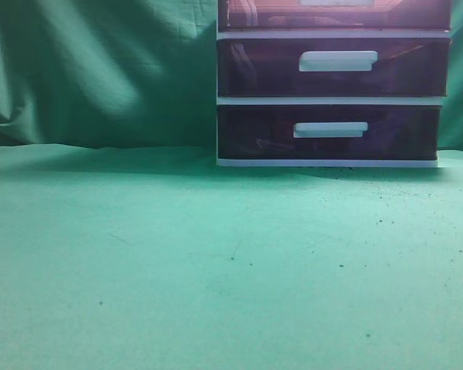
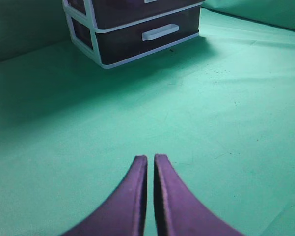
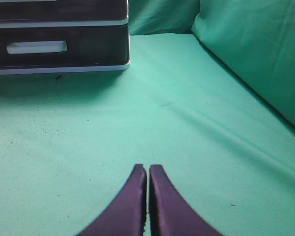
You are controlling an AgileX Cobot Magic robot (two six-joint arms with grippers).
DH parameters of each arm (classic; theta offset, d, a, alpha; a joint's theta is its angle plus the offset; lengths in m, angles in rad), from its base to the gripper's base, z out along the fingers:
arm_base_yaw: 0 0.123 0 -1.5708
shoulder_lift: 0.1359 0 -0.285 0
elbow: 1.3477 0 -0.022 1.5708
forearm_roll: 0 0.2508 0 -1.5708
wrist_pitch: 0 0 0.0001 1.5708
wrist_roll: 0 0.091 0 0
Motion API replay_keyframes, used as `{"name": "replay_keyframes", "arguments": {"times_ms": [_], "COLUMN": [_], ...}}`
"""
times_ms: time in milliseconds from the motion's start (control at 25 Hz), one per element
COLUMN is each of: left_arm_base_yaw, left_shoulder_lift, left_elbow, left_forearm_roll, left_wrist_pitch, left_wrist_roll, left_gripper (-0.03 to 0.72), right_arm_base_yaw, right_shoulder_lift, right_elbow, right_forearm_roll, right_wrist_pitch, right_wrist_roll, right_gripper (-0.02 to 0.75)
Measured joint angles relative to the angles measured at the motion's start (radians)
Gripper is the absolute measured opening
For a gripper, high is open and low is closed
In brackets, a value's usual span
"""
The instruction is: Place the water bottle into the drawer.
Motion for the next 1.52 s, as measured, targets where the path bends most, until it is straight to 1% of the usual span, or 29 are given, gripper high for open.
{"name": "replay_keyframes", "arguments": {"times_ms": [480, 520, 600, 720, 840, 920, 1000, 1120, 1200, 1280, 1520], "left_arm_base_yaw": [0.0, 0.013, 0.073, 0.238, 0.397, 0.479, 0.546, 0.595, 0.599, 0.599, 0.6], "left_shoulder_lift": [-0.006, -0.016, -0.047, -0.102, -0.115, -0.116, -0.116, -0.116, -0.116, -0.116, -0.116], "left_elbow": [0.0, 0.0, 0.0, 0.04, 0.123, 0.185, 0.233, 0.299, 0.326, 0.326, 0.326], "left_forearm_roll": [0.0, 0.002, 0.017, 0.031, 0.031, 0.031, 0.031, 0.009, -0.01, -0.029, -0.031], "left_wrist_pitch": [0.004, 0.006, 0.013, -0.009, -0.092, -0.147, -0.173, -0.188, -0.199, -0.201, -0.2], "left_wrist_roll": [0.0, 0.0, 0.0, 0.0, 0.0, 0.0, 0.0, 0.0, 0.0, 0.0, 0.008], "left_gripper": [0.0, 0.0, 0.0, 0.0, 0.0, 0.0, 0.0, 0.0, 0.0, 0.0, 0.0], "right_arm_base_yaw": [0.0, 0.0, 0.0, 0.0, 0.0, 0.0, 0.0, 0.0, 0.0, 0.0, 0.0], "right_shoulder_lift": [0.0, 0.0, 0.0, 0.0, 0.0, 0.0, 0.0, 0.0, 0.0, 0.0, 0.0], "right_elbow": [0.002, 0.002, 0.002, 0.002, 0.002, 0.002, 0.002, 0.002, 0.002, 0.002, 0.002], "right_forearm_roll": [0.0, 0.0, 0.0, 0.0, 0.0, 0.0, 0.0, 0.0, 0.0, 0.0, 0.0], "right_wrist_pitch": [0.0, 0.0, 0.001, 0.001, 0.001, 0.001, 0.001, 0.001, 0.001, 0.001, 0.002], "right_wrist_roll": [0.0, 0.0, 0.0, 0.0, 0.0, 0.0, -0.002, -0.002, -0.002, -0.002, -0.002], "right_gripper": [0.0, 0.0, 0.0, 0.0, 0.0, 0.0, 0.0, 0.0, 0.0, 0.0, 0.0]}}
